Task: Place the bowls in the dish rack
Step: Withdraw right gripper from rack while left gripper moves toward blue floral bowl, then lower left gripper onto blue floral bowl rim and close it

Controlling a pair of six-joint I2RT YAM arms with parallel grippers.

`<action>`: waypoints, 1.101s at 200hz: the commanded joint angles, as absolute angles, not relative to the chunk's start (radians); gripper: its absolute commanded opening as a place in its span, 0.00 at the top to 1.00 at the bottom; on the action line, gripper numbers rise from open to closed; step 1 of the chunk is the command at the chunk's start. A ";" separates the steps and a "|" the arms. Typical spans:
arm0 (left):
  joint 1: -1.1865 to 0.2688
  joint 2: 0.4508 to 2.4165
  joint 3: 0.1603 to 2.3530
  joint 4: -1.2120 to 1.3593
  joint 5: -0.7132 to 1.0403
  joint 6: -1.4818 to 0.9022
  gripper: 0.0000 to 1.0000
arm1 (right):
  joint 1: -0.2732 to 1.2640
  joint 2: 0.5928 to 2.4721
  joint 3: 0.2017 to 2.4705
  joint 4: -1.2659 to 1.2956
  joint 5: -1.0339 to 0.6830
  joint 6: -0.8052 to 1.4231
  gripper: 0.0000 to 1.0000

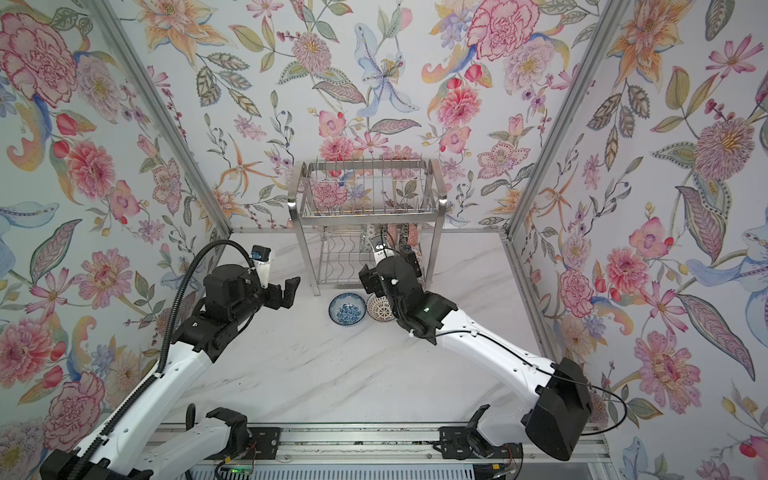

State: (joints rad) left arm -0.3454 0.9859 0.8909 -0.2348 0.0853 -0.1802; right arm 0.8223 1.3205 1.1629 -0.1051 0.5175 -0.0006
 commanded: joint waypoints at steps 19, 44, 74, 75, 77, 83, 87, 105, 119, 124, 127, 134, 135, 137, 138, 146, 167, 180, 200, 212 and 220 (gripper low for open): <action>-0.505 0.980 0.838 -0.226 -0.063 -0.304 0.01 | 0.768 1.307 1.225 -0.190 0.433 0.055 0.01; -0.550 0.989 0.779 -0.166 -0.085 -0.360 0.01 | 0.714 1.320 1.257 -0.202 0.406 0.063 0.01; -0.573 1.008 0.713 -0.100 -0.098 -0.400 0.01 | 0.679 1.351 1.296 -0.261 0.409 0.068 0.01; -0.573 1.009 0.713 -0.100 -0.098 -0.401 0.01 | 0.679 1.351 1.297 -0.263 0.409 0.068 0.01; -0.574 1.012 0.710 -0.099 -0.099 -0.404 0.01 | 0.678 1.352 1.296 -0.265 0.411 0.068 0.01; -0.579 1.027 0.704 -0.097 -0.099 -0.410 0.01 | 0.676 1.355 1.294 -0.271 0.410 0.069 0.01; -0.585 1.036 0.700 -0.097 -0.099 -0.413 0.01 | 0.675 1.355 1.293 -0.273 0.406 0.069 0.01; -0.610 1.074 0.683 -0.091 -0.108 -0.428 0.01 | 0.679 1.359 1.301 -0.279 0.384 0.066 0.01; -0.620 1.101 0.669 -0.079 -0.103 -0.441 0.01 | 0.686 1.356 1.298 -0.288 0.386 0.065 0.01; -0.620 1.108 0.663 -0.074 -0.100 -0.447 0.01 | 0.691 1.352 1.294 -0.289 0.394 0.062 0.01; -0.620 1.112 0.660 -0.069 -0.097 -0.450 0.01 | 0.693 1.348 1.291 -0.291 0.401 0.062 0.01; -0.619 1.122 0.653 -0.058 -0.088 -0.457 0.01 | 0.699 1.341 1.285 -0.299 0.421 0.061 0.01; -0.619 1.123 0.652 -0.056 -0.086 -0.457 0.01 | 0.699 1.340 1.284 -0.301 0.425 0.061 0.01; -0.620 1.126 0.650 -0.049 -0.082 -0.459 0.01 | 0.701 1.337 1.284 -0.302 0.431 0.061 0.01; -0.620 1.128 0.648 -0.047 -0.080 -0.459 0.01 | 0.702 1.336 1.283 -0.304 0.436 0.061 0.01; -0.620 1.142 0.639 -0.027 -0.072 -0.463 0.00 | 0.707 1.326 1.272 -0.309 0.466 0.061 0.01; -0.620 1.199 0.634 0.002 -0.054 -0.468 0.01 | 0.695 1.297 1.232 -0.308 0.485 0.062 0.01; -0.620 1.237 0.636 0.017 -0.040 -0.474 0.01 | 0.680 1.289 1.212 -0.309 0.485 0.067 0.01; -0.620 1.282 0.637 0.053 -0.023 -0.482 0.01 | 0.663 1.275 1.192 -0.309 0.480 0.075 0.01; -0.619 1.305 0.642 0.063 -0.020 -0.483 0.01 | 0.660 1.266 1.185 -0.309 0.490 0.075 0.01; -0.618 1.326 0.652 0.059 -0.023 -0.483 0.01 | 0.657 1.257 1.180 -0.308 0.495 0.074 0.01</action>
State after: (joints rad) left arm -0.6128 1.2865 0.6445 0.0154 -0.0433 -0.4641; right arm 0.6655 1.2930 1.2011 -0.2955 0.4637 0.0586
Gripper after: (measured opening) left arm 0.994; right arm 0.992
